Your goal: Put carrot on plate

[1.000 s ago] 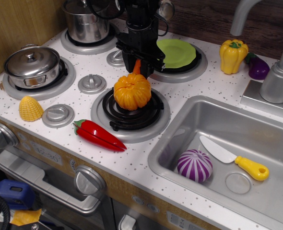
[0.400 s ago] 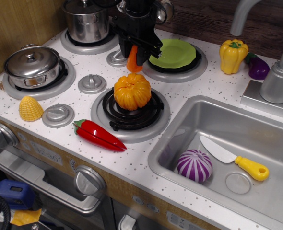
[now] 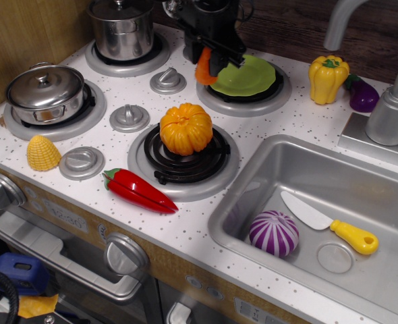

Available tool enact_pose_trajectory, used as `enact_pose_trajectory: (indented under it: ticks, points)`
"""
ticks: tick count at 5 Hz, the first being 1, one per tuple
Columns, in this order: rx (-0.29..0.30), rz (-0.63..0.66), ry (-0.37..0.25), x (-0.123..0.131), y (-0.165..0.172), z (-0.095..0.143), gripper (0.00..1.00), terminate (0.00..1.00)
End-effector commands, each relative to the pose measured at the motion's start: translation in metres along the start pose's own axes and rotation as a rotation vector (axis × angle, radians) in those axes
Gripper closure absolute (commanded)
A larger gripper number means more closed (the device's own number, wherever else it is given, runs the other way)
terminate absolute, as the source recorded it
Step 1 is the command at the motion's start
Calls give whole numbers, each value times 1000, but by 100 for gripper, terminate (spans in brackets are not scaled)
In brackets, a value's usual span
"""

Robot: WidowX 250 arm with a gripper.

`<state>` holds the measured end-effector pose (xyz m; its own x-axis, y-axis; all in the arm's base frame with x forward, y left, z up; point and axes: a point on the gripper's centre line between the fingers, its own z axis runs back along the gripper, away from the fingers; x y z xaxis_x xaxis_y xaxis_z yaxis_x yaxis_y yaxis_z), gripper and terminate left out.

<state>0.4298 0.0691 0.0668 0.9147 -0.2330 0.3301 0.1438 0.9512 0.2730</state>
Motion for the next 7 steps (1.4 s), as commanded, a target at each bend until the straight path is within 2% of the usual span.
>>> enact_pose_trajectory:
  ticks: [1,2,3,4,5,7]
  points:
    - [28,-3,-146,35,7,31,100,0]
    - [-1,-14,-186,46,10,19,100,0]
    - [-21,-16,-188,49,11,14,100,0]
    - [-67,-13,-206,49,8,2,100,0]
    - [-100,-9,-199,48,6,1,0,0]
    - [-107,0,-200,43,2,0,0,0]
